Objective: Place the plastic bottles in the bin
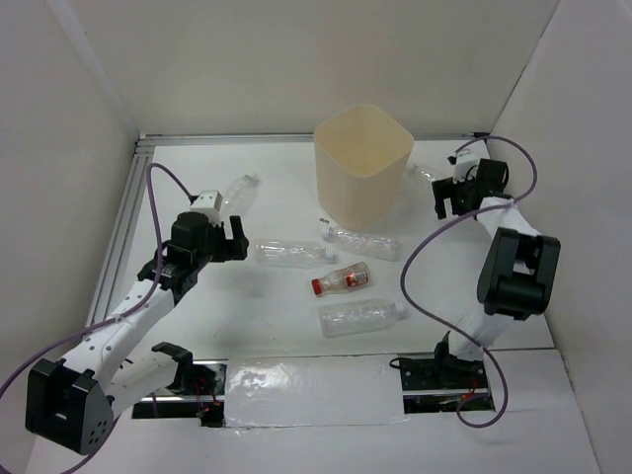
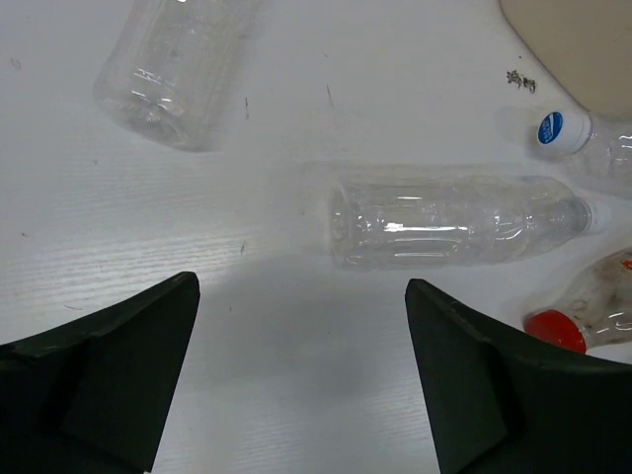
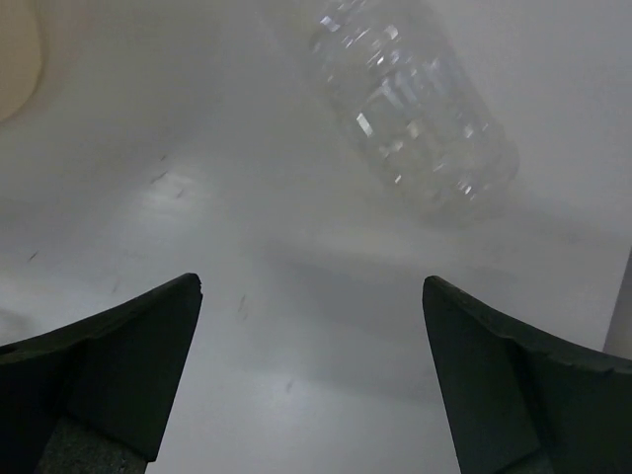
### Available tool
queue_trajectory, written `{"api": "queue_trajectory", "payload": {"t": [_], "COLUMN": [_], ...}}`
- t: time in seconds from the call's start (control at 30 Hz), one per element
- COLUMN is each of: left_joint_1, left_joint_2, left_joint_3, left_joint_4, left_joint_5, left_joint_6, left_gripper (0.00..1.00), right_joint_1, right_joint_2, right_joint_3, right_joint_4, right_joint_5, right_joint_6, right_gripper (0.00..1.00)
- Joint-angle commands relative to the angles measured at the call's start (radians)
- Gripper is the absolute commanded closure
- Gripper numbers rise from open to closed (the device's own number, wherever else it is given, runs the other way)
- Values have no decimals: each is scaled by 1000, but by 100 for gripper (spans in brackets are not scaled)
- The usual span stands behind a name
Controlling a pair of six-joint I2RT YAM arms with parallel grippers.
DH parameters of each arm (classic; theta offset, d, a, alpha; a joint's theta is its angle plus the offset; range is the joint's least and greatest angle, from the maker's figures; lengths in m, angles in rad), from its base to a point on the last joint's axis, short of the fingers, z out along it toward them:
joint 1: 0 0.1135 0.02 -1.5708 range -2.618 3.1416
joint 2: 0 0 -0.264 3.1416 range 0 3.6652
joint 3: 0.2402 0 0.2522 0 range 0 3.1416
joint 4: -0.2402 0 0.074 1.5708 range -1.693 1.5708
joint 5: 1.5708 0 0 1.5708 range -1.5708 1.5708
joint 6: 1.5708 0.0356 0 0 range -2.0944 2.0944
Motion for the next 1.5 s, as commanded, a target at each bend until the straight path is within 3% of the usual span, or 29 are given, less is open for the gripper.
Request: {"api": "queue_trajectory", "payload": {"t": [0.0,0.33,0.57,0.87,1.03,1.13,1.23,1.37,1.47], "left_joint_1": [5,5,5,5,5,5,5,5,5], "left_joint_2": [-5,-48,-48,-1,18,18,8,22,68], "left_joint_3": [15,-5,-5,14,32,32,9,0,11], "left_joint_4": [9,-37,-37,-37,-46,-46,-31,5,23], "left_joint_5": [21,11,11,11,0,0,0,-9,-29], "left_joint_6": [-11,-11,-20,-11,-11,-11,-20,-11,36], "left_gripper": [0,0,0,0,0,0,0,0,0], "right_joint_1": [-40,-59,-59,-39,-39,-39,-39,-57,-100], "right_joint_2": [115,393,605,755,817,805,792,728,569], "right_joint_3": [136,440,744,812,903,871,847,803,678], "right_joint_4": [75,75,-164,-263,-493,-590,-673,-738,-571], "right_joint_5": [-25,-149,-256,-269,-327,-349,-369,-411,-457], "right_joint_6": [-73,-371,-515,-687,-880,-985,-1015,-999,-747], "right_gripper": [0,0,0,2,14,21,41,71,75]}}
